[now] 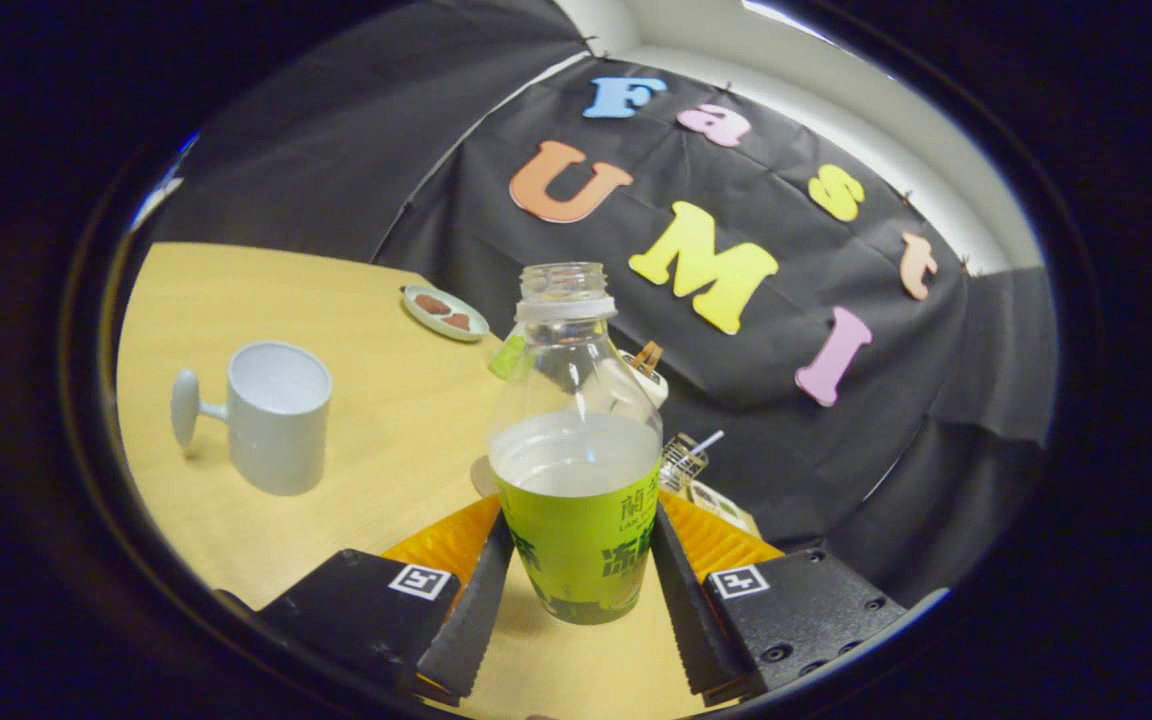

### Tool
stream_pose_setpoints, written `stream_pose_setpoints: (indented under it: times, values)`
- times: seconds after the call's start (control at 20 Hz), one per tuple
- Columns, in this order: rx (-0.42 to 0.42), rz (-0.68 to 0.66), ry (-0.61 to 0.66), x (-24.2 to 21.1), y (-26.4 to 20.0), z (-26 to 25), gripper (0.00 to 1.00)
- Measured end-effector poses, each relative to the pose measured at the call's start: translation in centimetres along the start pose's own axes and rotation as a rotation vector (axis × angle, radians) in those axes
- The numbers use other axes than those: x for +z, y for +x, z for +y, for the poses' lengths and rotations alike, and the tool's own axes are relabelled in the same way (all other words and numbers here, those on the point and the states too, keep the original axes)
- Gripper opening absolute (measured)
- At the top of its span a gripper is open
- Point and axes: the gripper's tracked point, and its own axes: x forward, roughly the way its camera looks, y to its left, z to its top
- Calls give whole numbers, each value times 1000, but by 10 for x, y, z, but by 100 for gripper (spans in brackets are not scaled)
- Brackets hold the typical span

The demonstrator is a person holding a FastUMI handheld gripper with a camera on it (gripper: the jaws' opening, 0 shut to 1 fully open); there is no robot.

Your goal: Take the bottle from table, then pour the juice into the cup, finally place the bottle on the coaster

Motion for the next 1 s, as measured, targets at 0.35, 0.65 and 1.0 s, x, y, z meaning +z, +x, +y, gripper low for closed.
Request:
stream_pose_setpoints:
  times: [0.35, 0.65, 1.0]
  values:
    - [-70, -56, -310, 14, 5, 12, 79]
    - [-116, -55, -489, 25, 8, 16, 79]
    - [-160, -83, -712, 39, 5, 20, 78]
